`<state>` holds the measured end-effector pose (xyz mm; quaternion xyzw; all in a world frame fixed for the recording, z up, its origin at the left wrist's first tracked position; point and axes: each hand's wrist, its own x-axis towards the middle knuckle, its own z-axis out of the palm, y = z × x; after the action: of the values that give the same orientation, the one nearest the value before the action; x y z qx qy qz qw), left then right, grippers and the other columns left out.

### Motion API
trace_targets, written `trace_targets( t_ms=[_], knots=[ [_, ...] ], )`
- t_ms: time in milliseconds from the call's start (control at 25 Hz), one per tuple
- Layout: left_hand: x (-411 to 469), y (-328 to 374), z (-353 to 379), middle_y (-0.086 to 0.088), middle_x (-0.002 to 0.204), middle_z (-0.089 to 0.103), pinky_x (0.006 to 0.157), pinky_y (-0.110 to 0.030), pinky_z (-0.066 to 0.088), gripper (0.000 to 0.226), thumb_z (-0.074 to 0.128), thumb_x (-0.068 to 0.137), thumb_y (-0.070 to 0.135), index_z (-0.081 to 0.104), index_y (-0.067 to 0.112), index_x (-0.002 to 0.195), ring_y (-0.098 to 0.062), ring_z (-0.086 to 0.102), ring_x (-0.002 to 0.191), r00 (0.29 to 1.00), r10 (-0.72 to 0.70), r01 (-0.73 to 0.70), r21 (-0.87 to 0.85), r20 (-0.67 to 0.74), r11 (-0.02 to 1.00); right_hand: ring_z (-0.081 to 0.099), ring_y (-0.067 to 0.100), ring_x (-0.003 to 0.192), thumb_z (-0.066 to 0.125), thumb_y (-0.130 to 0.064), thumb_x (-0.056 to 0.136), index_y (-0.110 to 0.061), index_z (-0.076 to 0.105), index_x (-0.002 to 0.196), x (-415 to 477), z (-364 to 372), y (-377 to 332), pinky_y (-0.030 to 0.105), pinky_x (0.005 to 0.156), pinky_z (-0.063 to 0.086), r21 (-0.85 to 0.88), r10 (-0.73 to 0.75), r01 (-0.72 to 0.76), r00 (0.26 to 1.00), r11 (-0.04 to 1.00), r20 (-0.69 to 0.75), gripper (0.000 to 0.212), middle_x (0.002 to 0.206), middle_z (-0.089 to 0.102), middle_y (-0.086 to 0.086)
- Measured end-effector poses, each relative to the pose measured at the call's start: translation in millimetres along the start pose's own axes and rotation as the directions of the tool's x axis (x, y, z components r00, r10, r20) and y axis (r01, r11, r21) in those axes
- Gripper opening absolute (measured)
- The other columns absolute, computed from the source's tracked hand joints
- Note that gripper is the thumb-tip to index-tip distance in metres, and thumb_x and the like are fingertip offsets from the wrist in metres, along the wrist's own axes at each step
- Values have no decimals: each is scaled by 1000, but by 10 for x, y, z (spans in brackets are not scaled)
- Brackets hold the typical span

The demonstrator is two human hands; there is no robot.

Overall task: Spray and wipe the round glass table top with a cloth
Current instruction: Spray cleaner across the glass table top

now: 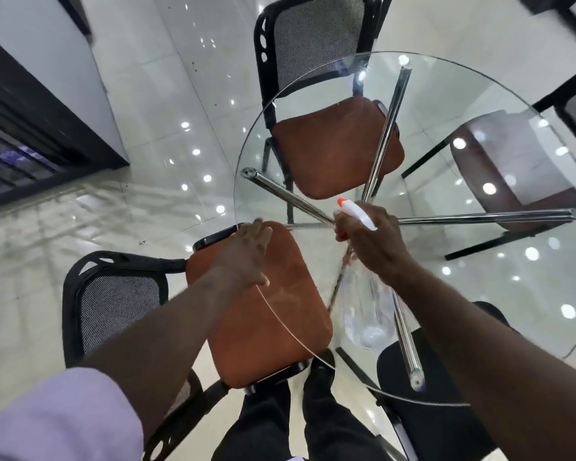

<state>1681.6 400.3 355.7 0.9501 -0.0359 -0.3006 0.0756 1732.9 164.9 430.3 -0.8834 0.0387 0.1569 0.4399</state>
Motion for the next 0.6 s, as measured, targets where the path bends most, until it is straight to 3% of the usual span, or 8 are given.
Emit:
trace_targets(
  t_ms=[80, 240, 360, 440, 520, 600],
  knots=[
    [66, -1, 60, -5, 176, -5, 129, -48, 18, 122, 87, 80, 43, 5, 21, 167, -33, 4, 162, 999, -22, 20, 73, 27, 997, 73, 18, 60, 63, -30, 101, -10, 74, 82, 117, -118, 33, 29, 55, 59, -4, 18, -18, 997, 1000, -72, 30, 71, 75, 7],
    [131, 38, 140, -12, 176, 4, 129, -51, 20, 124, 89, 76, 45, 8, 18, 166, -40, 14, 160, 999, -27, 29, 164, -18, 986, 72, 32, 65, 57, -40, 93, -11, 65, 77, 198, -193, 150, 60, 79, 62, -33, 58, -61, 995, 998, -80, 34, 64, 72, 6],
    [169, 46, 109, -17, 173, 14, 125, -50, 30, 125, 92, 71, 45, 16, 12, 165, -43, 24, 156, 1000, 6, 0, 200, -29, 980, 73, 30, 69, 57, -43, 94, -14, 69, 75, 336, -141, 5, 59, 87, 60, -52, 53, -56, 997, 997, -56, 37, 65, 73, 3],
    [172, 61, 99, -22, 170, 20, 123, -50, 35, 122, 94, 69, 40, 21, 9, 163, -45, 30, 153, 999, 20, -13, 205, -33, 979, 74, 26, 69, 60, -39, 100, -13, 73, 81, 490, -92, -180, 52, 82, 63, -14, 14, -15, 997, 1000, -77, 34, 71, 75, 7],
    [188, 75, 107, -26, 167, 25, 121, -51, 38, 115, 94, 70, 34, 28, 6, 160, -49, 36, 149, 998, 32, -22, 212, -44, 977, 74, 28, 65, 62, -35, 101, -11, 72, 82, 655, -15, -355, 53, 67, 66, 44, 12, -8, 996, 999, -86, 32, 74, 74, 15],
    [202, 86, 127, -27, 166, 28, 120, -52, 40, 111, 92, 72, 31, 29, 5, 159, -50, 38, 147, 998, 32, -19, 213, -58, 977, 73, 34, 65, 62, -38, 98, -12, 71, 82, 794, 52, -444, 57, 63, 65, 4, -22, 22, 996, 1000, -81, 32, 74, 72, 17]
  ],
)
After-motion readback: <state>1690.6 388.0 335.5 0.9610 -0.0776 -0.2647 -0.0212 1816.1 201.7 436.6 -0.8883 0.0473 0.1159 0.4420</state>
